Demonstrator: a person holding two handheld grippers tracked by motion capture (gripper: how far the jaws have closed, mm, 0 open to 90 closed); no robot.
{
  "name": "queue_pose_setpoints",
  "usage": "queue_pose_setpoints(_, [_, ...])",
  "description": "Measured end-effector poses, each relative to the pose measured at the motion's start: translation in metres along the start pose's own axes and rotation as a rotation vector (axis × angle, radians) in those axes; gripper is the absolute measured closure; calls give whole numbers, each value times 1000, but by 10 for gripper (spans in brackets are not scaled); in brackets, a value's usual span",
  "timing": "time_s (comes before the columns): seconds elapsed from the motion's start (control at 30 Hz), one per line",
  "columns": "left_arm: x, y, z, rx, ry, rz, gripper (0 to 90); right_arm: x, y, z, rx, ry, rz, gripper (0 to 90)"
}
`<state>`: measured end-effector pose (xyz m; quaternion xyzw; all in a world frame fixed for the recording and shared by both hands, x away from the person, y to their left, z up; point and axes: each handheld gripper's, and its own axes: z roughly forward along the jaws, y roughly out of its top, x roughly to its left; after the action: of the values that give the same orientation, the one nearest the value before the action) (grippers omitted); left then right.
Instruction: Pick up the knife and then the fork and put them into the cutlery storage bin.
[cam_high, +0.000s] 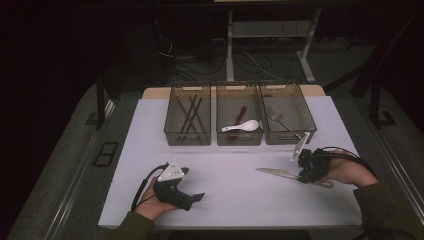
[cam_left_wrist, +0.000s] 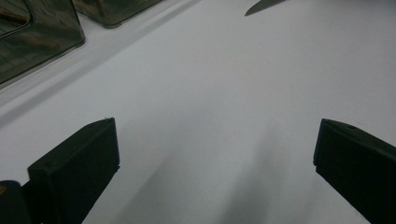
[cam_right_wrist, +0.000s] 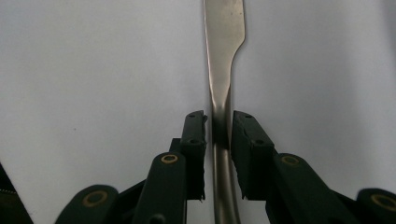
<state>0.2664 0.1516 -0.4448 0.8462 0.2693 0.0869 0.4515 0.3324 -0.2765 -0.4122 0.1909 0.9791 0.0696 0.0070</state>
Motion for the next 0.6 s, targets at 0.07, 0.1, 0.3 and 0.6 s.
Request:
queue_pose_setpoints(0.07, [0,0,0,0,0,0,0,-2,4,3,16,6,-8,751])
queue_pose_setpoints(0.1, [0,0,0,0,0,1,0,-2,5,4,27,6,-5,755])
queue_pose_setpoints(0.3, [0,0,0,1,-1,1,0,-3,9,9,59,4,-38,772])
queue_pose_setpoints(0.6, [0,0,0,1,-3,1,0,-2,13,10,87,-4,-71,794])
